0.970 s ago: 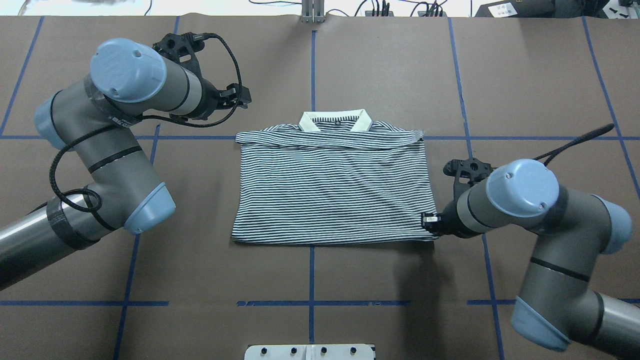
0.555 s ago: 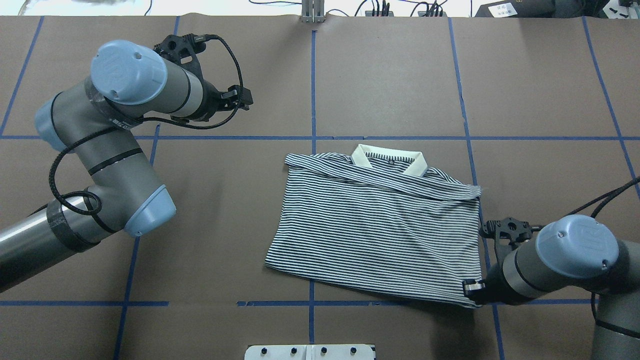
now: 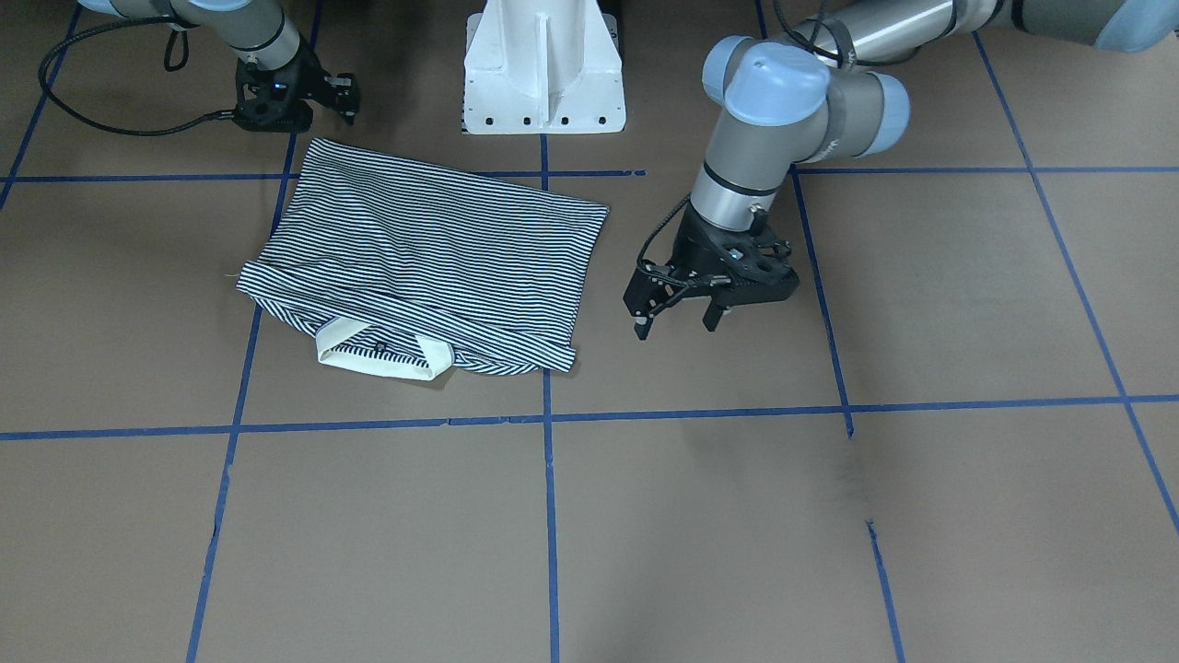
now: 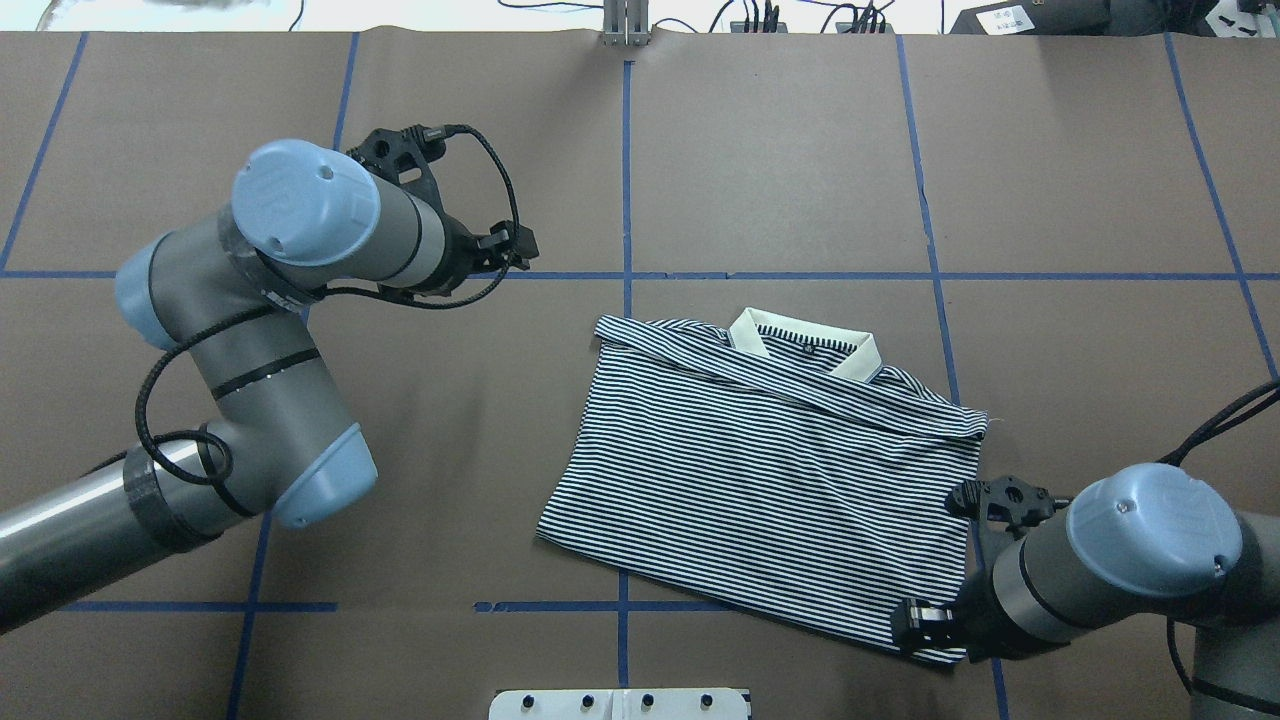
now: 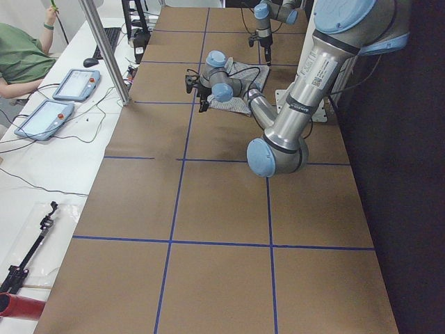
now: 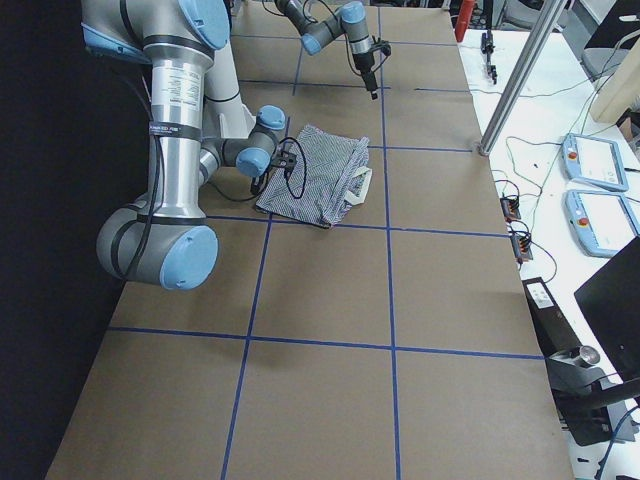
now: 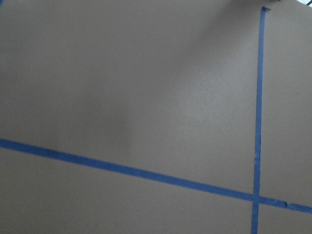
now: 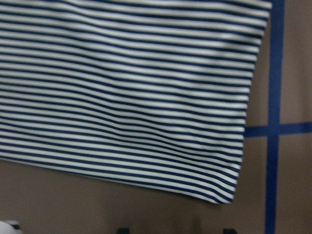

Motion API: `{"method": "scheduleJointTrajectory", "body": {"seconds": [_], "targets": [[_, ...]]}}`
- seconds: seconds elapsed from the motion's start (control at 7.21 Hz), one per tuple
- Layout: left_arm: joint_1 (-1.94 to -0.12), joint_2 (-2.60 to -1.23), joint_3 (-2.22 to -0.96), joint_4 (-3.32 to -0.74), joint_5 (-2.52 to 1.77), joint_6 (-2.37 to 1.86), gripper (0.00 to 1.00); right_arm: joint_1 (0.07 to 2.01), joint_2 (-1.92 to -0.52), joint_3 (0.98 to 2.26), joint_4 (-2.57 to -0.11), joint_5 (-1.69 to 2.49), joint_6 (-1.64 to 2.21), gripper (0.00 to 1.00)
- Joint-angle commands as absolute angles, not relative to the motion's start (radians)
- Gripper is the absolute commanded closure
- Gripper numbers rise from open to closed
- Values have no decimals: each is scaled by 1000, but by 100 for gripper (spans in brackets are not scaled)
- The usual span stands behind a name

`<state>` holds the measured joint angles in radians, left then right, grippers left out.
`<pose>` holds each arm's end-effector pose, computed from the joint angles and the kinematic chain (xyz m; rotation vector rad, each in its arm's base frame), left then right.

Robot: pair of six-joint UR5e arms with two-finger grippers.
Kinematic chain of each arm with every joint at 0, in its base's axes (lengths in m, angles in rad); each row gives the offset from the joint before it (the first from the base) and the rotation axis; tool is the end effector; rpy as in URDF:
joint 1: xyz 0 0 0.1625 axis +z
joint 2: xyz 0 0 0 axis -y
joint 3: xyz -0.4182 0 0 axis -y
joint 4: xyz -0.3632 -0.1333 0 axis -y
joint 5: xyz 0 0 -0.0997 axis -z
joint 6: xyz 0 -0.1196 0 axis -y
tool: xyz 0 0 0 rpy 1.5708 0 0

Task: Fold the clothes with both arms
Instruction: 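Drag the shirt edge sideways with the right gripper while the left gripper approaches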

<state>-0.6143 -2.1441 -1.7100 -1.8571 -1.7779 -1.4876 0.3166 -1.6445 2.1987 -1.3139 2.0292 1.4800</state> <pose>0.4718 -0.4658 0.2559 0.1629 1.0063 -0.3813 -0.3783 -0.2085 0.3900 -0.2623 -0.8663 0.0243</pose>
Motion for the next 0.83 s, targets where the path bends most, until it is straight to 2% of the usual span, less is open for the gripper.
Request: {"method": "scheduleJointTrajectory", "body": {"seconds": [0.0,0.28,0.42,0.69], "targets": [[-438,-2123,-1838,-1670,-1770,-1720,0,463,-1507,2191,-1315,2011,1482,0],[-255,-2131,-1855,-1603,-1709,-1979,5,547,-1470,2186,-1315,2008,1482,0],[-247,-2132,-1844,-1608,-1706,-2009,5,548,-1463,2174,-1315,1999,1483,0],[-245,-2157,-1737,-1681,-1674,-2017,5,546,-1462,2165,-1315,1994,1483,0]]}}
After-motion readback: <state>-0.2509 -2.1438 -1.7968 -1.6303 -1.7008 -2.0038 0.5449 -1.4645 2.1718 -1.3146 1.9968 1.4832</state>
